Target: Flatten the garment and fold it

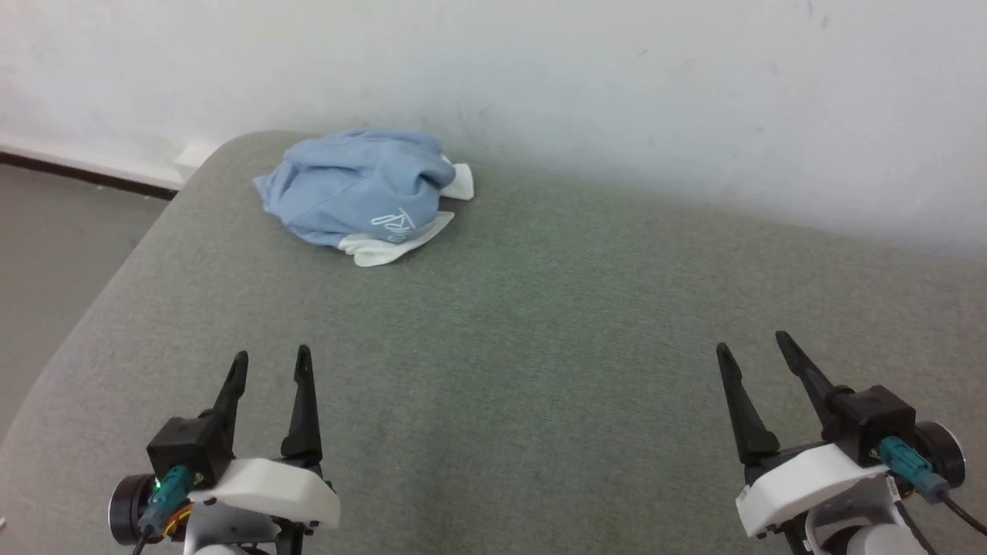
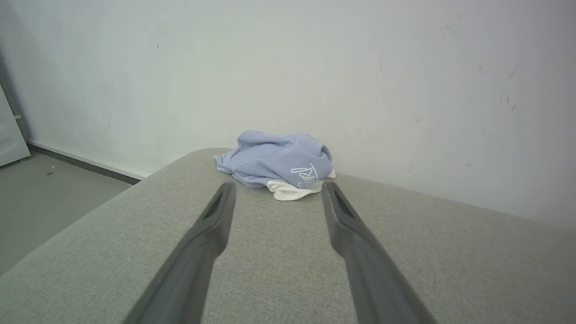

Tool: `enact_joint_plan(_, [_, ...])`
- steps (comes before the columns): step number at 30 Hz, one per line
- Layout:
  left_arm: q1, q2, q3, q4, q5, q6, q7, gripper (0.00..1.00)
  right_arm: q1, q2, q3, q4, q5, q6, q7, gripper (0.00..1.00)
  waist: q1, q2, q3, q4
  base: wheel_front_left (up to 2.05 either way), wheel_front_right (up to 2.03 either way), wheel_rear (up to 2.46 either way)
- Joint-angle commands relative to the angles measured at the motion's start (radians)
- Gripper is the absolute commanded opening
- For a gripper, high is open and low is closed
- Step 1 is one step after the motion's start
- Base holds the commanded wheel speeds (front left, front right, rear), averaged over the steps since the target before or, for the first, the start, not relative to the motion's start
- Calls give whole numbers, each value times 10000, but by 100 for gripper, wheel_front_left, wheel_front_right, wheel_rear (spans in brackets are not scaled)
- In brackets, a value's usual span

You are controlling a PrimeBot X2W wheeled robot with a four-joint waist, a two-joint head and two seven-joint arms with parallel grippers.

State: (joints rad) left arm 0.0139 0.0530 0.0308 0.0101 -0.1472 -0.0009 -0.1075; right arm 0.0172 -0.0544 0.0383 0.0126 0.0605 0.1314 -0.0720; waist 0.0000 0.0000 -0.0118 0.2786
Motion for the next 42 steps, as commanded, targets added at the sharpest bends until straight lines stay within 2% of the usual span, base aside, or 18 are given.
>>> enact_joint_plan(1, [46, -13, 60, 4, -147, -91, -121, 100, -7, 19, 33, -50, 45, -3, -75, 100, 0, 0, 58, 206, 0, 0, 0])
enact_joint_plan(17, [-265, -16, 129, 28, -673, -211, -455, 100, -173, 24, 197, -215, 14, -4, -150, 100, 0, 0, 433, 978, 0, 0, 0])
enact_joint_plan(22, [-850, -18, 247, 62, -827, -432, -560, 100, -341, 26, 244, -291, -84, -5, -60, 100, 0, 0, 782, 898, 0, 0, 0])
enact_joint_plan(29, [-2363, 47, 545, 154, -736, -761, -706, 100, -725, 28, 357, -558, -337, -5, 150, 100, 0, 0, 1668, 350, 0, 0, 0])
enact_joint_plan(36, [-4488, 754, 717, 947, -1011, -933, -852, 100, -1181, 31, 330, -784, -455, -5, 204, 100, 0, 0, 2748, -466, 0, 0, 0])
enact_joint_plan(42, [-6543, 1925, 416, 2565, -1615, -1009, -709, 100, -1596, 33, 378, -875, -476, -6, 115, 100, 0, 0, 3694, -1167, 0, 0, 0])
